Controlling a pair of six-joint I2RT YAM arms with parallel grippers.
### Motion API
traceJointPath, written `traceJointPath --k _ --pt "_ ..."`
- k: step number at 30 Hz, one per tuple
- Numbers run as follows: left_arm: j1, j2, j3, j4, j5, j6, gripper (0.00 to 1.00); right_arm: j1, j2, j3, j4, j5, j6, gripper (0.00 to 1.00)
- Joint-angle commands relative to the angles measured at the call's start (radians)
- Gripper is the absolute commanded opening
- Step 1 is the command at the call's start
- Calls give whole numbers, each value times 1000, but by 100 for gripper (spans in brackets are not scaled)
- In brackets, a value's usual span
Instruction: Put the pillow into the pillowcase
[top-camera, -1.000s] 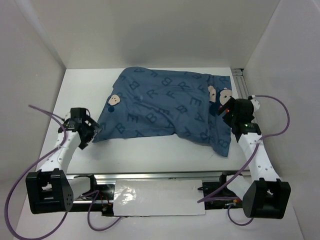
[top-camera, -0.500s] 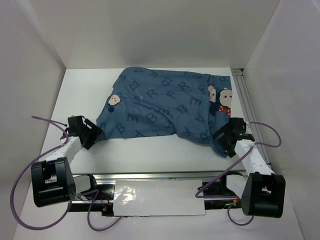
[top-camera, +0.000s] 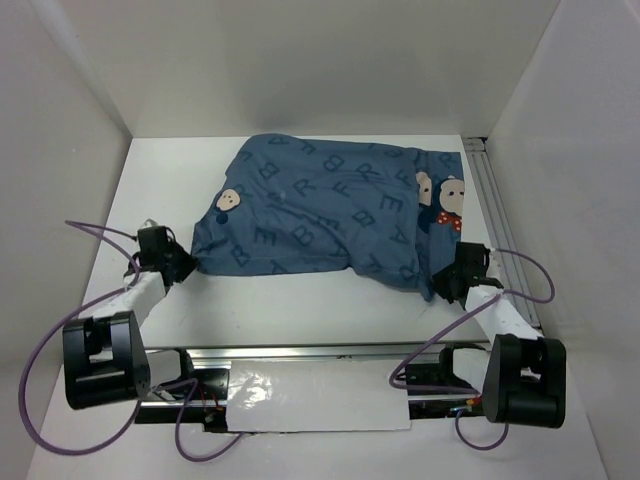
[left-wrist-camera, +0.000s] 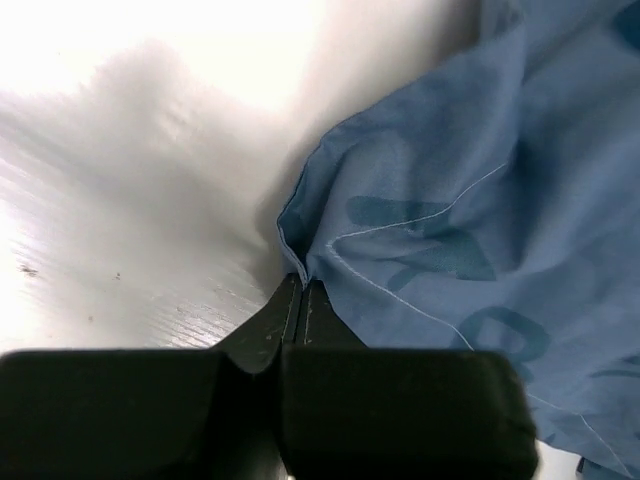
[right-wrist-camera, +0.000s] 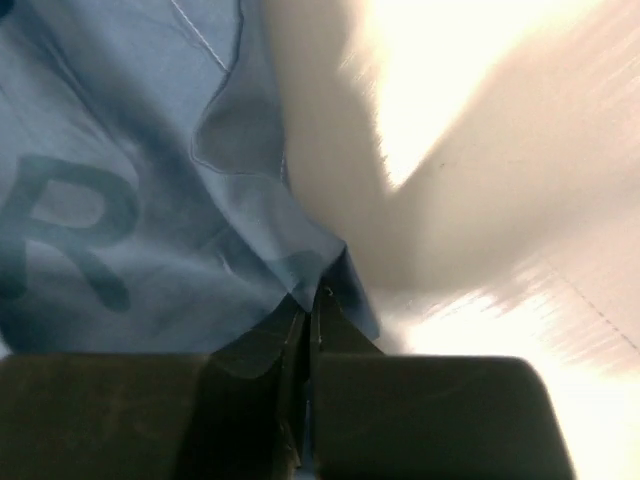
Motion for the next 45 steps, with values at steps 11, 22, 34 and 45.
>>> traceJointPath --k 11,22,34,45 --pt "-17 -232 544 -279 -360 96 0 -3 -251 331 88 428 -194 0" --pt "2 170 1860 -474 -57 289 0 -3 -235 455 133 358 -317 0" --pt "2 -8 1962 -276 -150 396 0 -3 -248 772 204 528 -354 0" --pt "-192 -204 1922 -181 -404 648 0 -3 -205 1159 200 914 -729 0"
